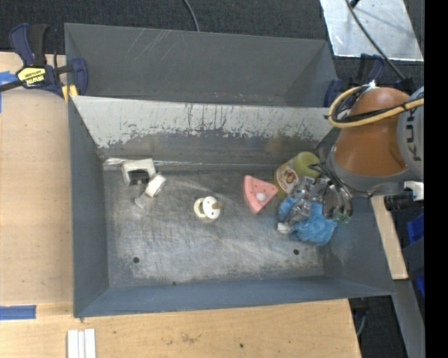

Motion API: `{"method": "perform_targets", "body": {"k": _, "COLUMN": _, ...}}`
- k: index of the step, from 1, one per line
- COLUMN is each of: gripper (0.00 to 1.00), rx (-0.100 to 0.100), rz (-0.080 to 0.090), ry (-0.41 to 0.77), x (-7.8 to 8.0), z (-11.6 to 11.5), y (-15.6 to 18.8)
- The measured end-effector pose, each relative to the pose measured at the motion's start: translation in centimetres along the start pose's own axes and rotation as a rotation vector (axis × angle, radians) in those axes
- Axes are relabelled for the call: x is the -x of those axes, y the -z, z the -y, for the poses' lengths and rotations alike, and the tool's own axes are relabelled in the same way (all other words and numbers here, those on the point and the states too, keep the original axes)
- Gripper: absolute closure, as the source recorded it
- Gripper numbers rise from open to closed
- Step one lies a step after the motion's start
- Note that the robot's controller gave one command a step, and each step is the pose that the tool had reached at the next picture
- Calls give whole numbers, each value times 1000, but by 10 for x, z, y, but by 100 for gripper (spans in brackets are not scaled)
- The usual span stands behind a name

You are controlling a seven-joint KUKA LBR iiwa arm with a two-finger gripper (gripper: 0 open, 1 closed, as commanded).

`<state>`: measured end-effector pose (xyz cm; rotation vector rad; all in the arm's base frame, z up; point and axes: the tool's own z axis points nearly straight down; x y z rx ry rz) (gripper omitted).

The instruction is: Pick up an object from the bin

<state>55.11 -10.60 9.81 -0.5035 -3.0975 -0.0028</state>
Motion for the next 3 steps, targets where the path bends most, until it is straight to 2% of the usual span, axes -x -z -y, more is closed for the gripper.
{"method": "perform_targets", "body": {"k": 3, "gripper": 100, "rx": 0, "rz": 9, "ry": 0, "x": 3, "z": 1, "y": 45}}
